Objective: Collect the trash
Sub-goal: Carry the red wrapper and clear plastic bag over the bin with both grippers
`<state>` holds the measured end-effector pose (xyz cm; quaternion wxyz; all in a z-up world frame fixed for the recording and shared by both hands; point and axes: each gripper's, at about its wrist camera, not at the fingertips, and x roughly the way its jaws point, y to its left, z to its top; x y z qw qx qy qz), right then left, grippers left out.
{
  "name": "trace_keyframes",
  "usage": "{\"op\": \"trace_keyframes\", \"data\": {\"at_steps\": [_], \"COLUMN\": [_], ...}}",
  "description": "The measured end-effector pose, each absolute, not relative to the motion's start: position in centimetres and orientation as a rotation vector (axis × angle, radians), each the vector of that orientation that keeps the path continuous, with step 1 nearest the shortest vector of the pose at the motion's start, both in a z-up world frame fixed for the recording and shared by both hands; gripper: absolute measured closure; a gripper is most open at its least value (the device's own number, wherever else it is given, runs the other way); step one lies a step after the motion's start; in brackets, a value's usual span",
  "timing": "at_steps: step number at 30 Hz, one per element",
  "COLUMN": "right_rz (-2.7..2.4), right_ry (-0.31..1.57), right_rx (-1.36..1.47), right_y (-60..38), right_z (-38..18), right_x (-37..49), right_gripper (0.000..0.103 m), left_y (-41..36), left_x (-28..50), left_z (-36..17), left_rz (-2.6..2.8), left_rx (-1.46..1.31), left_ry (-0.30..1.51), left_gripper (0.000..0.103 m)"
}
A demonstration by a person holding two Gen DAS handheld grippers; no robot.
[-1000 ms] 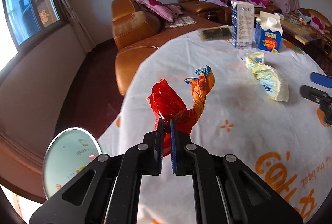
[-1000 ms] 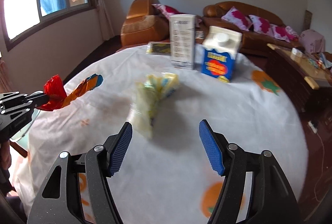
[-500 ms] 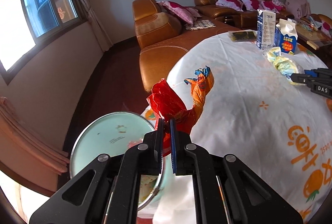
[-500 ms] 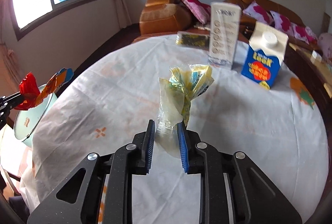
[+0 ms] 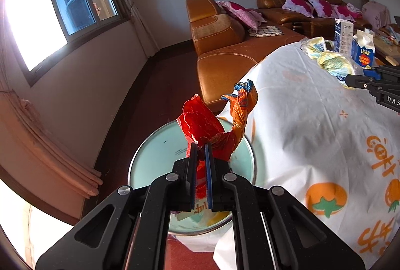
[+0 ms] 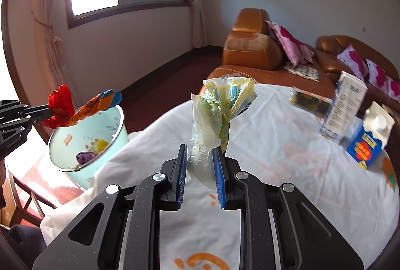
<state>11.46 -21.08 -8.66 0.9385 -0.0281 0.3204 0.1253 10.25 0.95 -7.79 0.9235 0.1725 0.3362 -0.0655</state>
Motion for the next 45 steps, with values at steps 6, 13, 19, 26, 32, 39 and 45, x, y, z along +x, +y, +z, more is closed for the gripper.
{"op": "trace_keyframes", "data": {"at_steps": [6, 13, 19, 26, 32, 39, 45], "right_rz": [0.313, 0.363, 0.392, 0.428, 0.448, 0.48, 0.507], "right_ry": [0.642, 0.635, 0.63, 0.623, 0.629, 0.622, 0.622], "right_rx": [-0.089, -0.129, -0.151, -0.183, -0.21, -0.245, -0.267], "right_y": [-18.5, -16.2, -14.7, -12.8, -11.7, -10.1, -8.9], "right_z": [-8.3, -8.3, -8.3, -8.3, -8.6, -8.6, -8.7], "right_x": [12.0, 12.6, 13.1, 13.3, 13.6, 13.5, 13.6], "right_gripper": [0.082, 0.082, 0.082, 0.082, 0.082, 0.082, 0.082], "left_y": [3.1, 5.2, 6.7, 8.0, 9.2, 9.3, 9.7], "left_x": [9.7, 9.6, 9.8, 9.8, 10.1, 10.4, 10.4], "left_z": [-8.1, -8.6, -8.8, -9.3, -9.2, -9.3, -9.5], "left_rz": [-0.086, -0.026, 0.006, 0.038, 0.063, 0.091, 0.114], "left_rx": [0.357, 0.375, 0.376, 0.379, 0.374, 0.398, 0.414], "left_ry": [0.7, 0.704, 0.713, 0.721, 0.722, 0.719, 0.718], "left_gripper": [0.097, 0.097, 0.097, 0.097, 0.097, 0.097, 0.097]}}
